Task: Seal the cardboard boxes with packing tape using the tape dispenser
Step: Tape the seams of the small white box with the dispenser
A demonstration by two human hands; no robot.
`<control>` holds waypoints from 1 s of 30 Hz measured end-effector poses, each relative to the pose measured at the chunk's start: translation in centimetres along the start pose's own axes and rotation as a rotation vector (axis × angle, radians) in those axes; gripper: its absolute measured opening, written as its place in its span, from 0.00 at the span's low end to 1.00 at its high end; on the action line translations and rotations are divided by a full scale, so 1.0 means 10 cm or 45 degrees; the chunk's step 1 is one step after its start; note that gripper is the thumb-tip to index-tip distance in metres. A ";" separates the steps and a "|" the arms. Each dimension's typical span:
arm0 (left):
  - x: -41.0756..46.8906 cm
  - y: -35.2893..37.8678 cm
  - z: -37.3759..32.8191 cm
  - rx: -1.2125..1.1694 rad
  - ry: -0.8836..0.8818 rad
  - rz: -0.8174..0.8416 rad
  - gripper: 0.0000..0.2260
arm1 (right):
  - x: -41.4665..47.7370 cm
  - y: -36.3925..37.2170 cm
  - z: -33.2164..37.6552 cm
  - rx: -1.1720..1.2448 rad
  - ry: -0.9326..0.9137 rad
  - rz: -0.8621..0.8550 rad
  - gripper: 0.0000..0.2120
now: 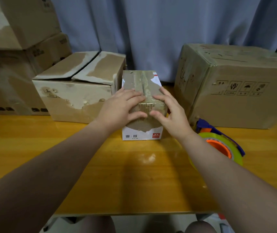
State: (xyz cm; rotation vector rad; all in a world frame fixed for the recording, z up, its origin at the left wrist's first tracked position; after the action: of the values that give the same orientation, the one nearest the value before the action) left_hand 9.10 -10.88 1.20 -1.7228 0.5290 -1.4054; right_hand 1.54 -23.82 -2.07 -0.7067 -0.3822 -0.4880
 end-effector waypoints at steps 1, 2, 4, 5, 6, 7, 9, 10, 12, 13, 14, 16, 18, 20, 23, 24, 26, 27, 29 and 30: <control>0.04 -0.01 -0.05 0.050 -0.037 -0.004 0.26 | 0.01 -0.03 0.02 0.189 0.095 -0.088 0.15; 0.09 0.00 -0.11 0.123 -0.077 -0.016 0.25 | 0.04 -0.05 0.03 0.365 0.199 -0.223 0.17; 0.16 0.04 -0.23 0.326 -0.155 -0.049 0.23 | 0.11 -0.08 0.03 0.360 0.309 -0.490 0.19; 0.17 0.06 -0.26 0.416 -0.171 -0.074 0.22 | 0.13 -0.08 0.06 0.234 0.283 -0.568 0.18; 0.16 0.06 -0.27 0.469 -0.149 -0.132 0.21 | 0.13 -0.04 0.08 0.114 0.241 -0.594 0.18; 0.13 0.07 -0.27 0.497 -0.083 -0.180 0.21 | 0.12 0.02 0.06 0.064 0.199 -0.576 0.19; 0.03 0.09 -0.27 0.476 0.129 -0.217 0.19 | 0.04 0.11 -0.02 0.123 0.151 -0.511 0.19; -0.01 0.07 -0.26 0.421 0.223 -0.223 0.17 | -0.01 0.11 -0.03 0.128 0.119 -0.496 0.17; -0.08 0.02 -0.19 0.183 0.225 -0.213 0.15 | -0.05 0.07 -0.06 0.133 0.067 -0.464 0.14; -0.13 0.00 -0.11 -0.016 0.093 -0.187 0.15 | -0.05 0.05 -0.06 0.138 0.045 -0.440 0.13; -0.20 0.00 0.00 -0.236 -0.095 -0.164 0.15 | -0.05 0.03 -0.06 0.141 0.047 -0.415 0.13; -0.38 0.06 0.15 -0.648 -0.467 -0.168 0.18 | -0.07 0.02 -0.07 0.151 0.051 -0.379 0.13; -0.50 0.13 0.18 -1.004 -0.688 -0.197 0.22 | -0.11 0.00 -0.06 0.136 0.059 -0.368 0.13; -0.54 0.17 0.18 -1.209 -0.751 -0.199 0.25 | -0.13 -0.01 -0.02 0.119 0.091 -0.343 0.13; -0.58 0.19 0.15 -1.246 -0.734 -0.104 0.29 | -0.20 -0.03 0.08 0.060 0.172 -0.280 0.14; -0.61 0.19 0.13 -1.228 -0.715 -0.050 0.32 | -0.25 -0.02 0.13 0.045 0.201 -0.252 0.15; -0.69 0.18 0.02 -1.154 -0.648 0.066 0.37 | -0.38 0.01 0.24 0.006 0.255 -0.188 0.17; -0.73 0.15 -0.06 -1.116 -0.613 0.112 0.39 | -0.45 0.01 0.30 -0.009 0.284 -0.165 0.19; -0.79 0.04 -0.21 -1.056 -0.558 0.129 0.37 | -0.61 -0.02 0.40 0.029 0.371 -0.183 0.21; -0.81 -0.04 -0.30 -1.018 -0.531 0.100 0.32 | -0.69 -0.06 0.43 0.072 0.430 -0.241 0.21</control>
State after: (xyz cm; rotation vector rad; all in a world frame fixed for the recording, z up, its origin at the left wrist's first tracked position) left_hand 3.94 -5.56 -3.16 -2.5026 0.9870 -0.7598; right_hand -5.21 -19.20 -2.09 -0.5232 -0.1441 -0.7601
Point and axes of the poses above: each hand's wrist, its own x-axis towards the middle knuckle, its own y-axis out of the palm, z = x × y, the point moved 8 cm from there along x, towards the middle knuckle, and after that the axes turned 1 degree about -x, right-handed, at the moved point
